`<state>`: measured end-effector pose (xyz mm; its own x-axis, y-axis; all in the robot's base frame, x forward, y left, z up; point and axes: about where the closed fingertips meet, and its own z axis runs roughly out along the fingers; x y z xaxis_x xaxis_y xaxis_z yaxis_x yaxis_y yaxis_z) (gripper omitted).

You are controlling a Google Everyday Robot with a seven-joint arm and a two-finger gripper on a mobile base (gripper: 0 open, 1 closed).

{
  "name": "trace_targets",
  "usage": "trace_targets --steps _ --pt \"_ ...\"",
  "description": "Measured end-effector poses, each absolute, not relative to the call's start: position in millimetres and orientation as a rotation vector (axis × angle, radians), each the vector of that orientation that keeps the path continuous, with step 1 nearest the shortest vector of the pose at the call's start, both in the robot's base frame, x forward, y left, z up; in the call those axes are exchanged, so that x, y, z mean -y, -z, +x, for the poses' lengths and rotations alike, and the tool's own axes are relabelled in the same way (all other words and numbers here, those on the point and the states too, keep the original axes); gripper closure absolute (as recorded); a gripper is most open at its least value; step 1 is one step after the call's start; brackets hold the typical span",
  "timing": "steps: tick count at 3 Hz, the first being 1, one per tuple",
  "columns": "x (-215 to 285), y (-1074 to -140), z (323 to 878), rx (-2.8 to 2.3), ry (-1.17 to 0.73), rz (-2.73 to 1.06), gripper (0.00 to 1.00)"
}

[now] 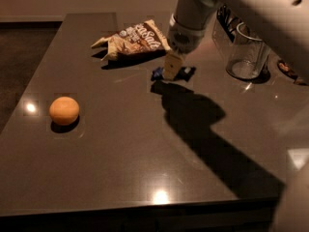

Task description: Move rxbar blueberry near brown chip bag

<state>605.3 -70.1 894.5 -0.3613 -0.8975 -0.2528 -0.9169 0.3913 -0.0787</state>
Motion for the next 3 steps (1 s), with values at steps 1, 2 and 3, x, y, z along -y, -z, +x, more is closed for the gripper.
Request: trace_targets --steps 1,2,3 --pt "57.7 -924.3 656.2 -2.347 -0.109 -1.495 1.00" --pt "50.2 -944.7 696.9 -2.318 -0.079 -1.387 1.00" --pt "50.9 -947.2 721.4 -2.298 -0.054 -1.309 0.84"
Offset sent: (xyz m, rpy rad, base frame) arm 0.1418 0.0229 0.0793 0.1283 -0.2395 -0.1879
